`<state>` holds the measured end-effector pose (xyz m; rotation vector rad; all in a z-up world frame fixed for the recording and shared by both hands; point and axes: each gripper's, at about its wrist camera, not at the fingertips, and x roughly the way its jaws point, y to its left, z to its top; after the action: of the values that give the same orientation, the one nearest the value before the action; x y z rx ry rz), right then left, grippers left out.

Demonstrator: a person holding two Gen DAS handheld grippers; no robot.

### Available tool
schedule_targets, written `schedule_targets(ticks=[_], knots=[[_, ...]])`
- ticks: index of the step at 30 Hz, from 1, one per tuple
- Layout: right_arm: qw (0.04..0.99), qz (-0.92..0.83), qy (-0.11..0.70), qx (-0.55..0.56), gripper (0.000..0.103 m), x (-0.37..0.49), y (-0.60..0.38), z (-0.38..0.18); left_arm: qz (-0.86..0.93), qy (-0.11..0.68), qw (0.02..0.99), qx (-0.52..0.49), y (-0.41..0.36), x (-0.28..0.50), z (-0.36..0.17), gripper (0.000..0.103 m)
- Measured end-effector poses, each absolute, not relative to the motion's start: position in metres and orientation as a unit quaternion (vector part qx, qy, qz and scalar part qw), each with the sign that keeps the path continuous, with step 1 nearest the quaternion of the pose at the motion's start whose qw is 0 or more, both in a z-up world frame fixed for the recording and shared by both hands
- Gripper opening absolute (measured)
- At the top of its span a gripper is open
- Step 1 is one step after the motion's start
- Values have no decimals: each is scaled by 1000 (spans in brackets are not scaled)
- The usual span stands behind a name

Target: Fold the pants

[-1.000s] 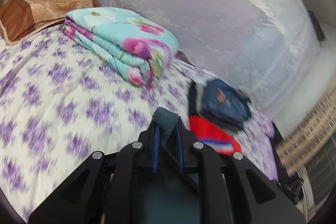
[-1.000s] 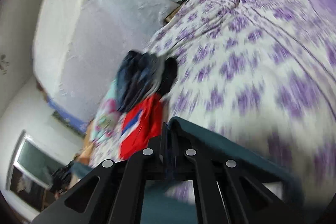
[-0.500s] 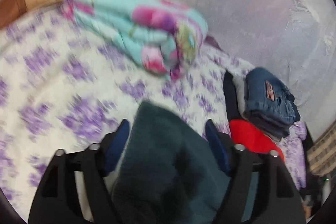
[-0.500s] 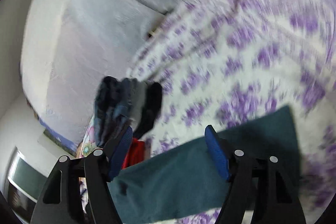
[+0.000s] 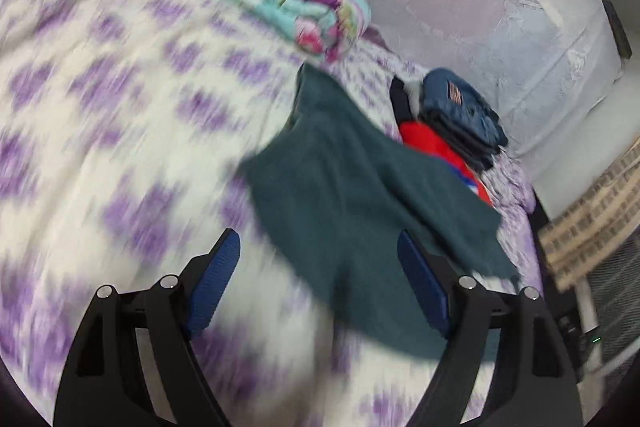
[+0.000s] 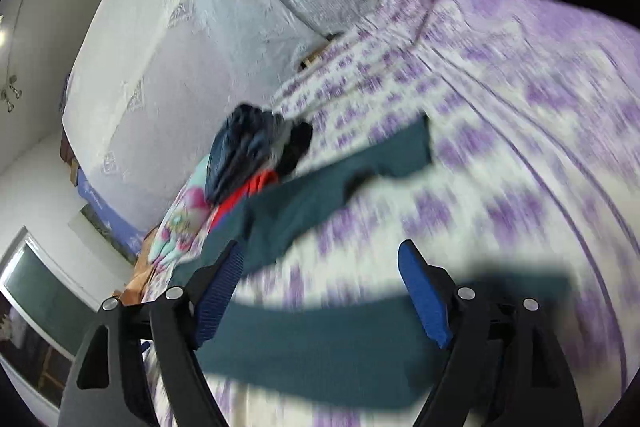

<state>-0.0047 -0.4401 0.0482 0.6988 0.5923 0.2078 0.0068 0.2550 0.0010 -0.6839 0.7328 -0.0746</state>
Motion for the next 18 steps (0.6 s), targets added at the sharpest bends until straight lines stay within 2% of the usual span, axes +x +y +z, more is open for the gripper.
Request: schedule_targets(ticks=[6,9,13,14,16,17,18], knots=[[849,106,322,406,80,-66,-455,16,-46,372,853,-362,255,13,-11,80],[846,93,335,403,80,-86,-454,10,-30,373,858,-350,249,37,-15,85],[834,102,352,412,80,-98,-449,7,-8,363,866,-343,249,61,-16,84],[827,106,359,419,80,-99,-449,4,-1,357,865,-352,252,62,-16,81],[819,109,373,423,80,-99,-447,-3,15,352,866,-354,257,60,-18,57],[820,107,379,415,80,-97,-446,-4,18,350,868,-353,259,59,-19,50],[820,101,382,413,80,-92,-446,-6,20,348,868,-353,262,57,-22,36]])
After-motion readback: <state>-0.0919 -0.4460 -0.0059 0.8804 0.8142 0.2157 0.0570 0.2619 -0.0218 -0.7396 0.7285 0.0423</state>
